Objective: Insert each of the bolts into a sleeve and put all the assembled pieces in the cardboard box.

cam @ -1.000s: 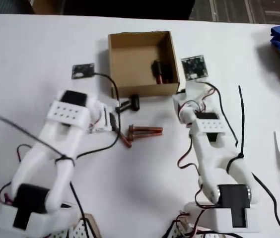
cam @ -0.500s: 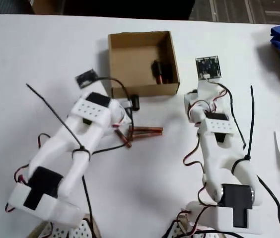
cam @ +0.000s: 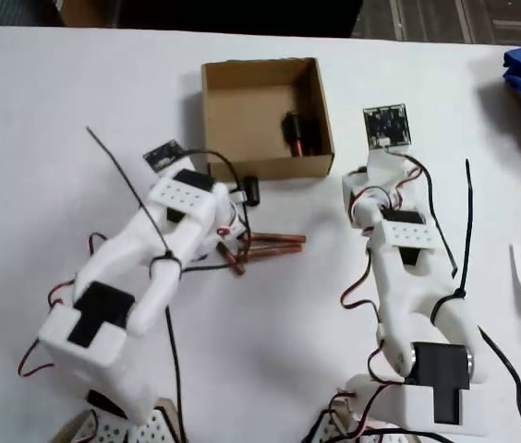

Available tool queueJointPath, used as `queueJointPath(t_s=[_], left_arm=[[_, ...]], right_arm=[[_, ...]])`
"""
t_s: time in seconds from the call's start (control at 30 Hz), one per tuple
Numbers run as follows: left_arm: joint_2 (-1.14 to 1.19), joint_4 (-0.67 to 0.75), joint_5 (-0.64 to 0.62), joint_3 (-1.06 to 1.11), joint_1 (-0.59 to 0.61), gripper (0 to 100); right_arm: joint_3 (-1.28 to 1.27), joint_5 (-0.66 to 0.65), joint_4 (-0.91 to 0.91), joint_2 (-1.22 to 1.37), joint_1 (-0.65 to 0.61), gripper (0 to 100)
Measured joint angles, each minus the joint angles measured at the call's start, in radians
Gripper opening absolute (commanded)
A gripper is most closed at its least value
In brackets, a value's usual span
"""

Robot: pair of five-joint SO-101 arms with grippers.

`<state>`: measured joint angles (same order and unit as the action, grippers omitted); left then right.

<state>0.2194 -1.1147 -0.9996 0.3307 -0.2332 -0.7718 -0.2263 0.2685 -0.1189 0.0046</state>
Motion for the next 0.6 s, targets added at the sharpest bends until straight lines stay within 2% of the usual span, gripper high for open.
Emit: queueJointPath(t_s=[0.27,0.33,0.43,0.6], left_arm=[[0.080,0.000,0.000,-0.064,0.018,25],[0.087,0.000,0.000,-0.071,0.035,19],[0.101,0.009,0.000,-0.083,0.043,3],[0.141,0.011,-0.002,-0.109,0.049,2]], right_arm=[[0.000,0.000,0.000,0.000,0.000,2.0],[0.000,0.000,0.000,0.000,0.000,2.0],[0.000,0.000,0.000,0.000,0.000,2.0],[0.000,0.000,0.000,0.000,0.000,2.0]])
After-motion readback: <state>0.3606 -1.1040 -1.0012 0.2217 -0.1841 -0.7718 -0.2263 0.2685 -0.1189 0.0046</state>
